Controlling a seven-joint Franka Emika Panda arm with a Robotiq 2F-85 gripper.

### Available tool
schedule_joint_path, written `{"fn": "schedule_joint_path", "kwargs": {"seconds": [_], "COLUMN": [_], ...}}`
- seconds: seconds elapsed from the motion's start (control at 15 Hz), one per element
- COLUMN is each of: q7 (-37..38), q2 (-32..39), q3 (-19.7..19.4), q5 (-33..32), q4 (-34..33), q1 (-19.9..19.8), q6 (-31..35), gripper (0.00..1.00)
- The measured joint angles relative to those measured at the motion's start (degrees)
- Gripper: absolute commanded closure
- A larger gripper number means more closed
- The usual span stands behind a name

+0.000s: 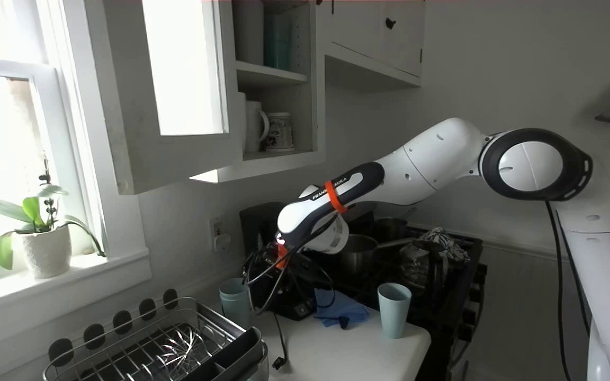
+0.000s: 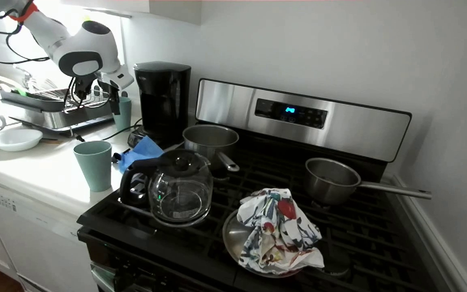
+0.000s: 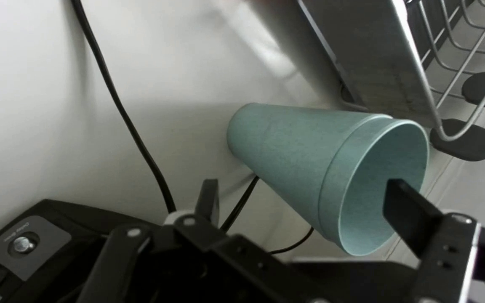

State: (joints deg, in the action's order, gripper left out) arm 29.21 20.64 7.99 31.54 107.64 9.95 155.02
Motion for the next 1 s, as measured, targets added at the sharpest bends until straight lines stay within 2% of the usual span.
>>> {"fn": "schedule_joint_path", "kwargs": {"seconds": [0.4,0.67,1.0], "q7": [3.55,3.82,5.20], "q2": [3.40,5.17,6.11], "q3": [-0.46,-0.48,-1.00], "q5": [-2.76,-3.22,-4.36], "q4": [-3.25,-5.12,-6.09], "q1": [0.63,0.73,0.74], "q6": [0.00,-0.31,-2.49], "gripper": [0.01,0.36,0.72]}}
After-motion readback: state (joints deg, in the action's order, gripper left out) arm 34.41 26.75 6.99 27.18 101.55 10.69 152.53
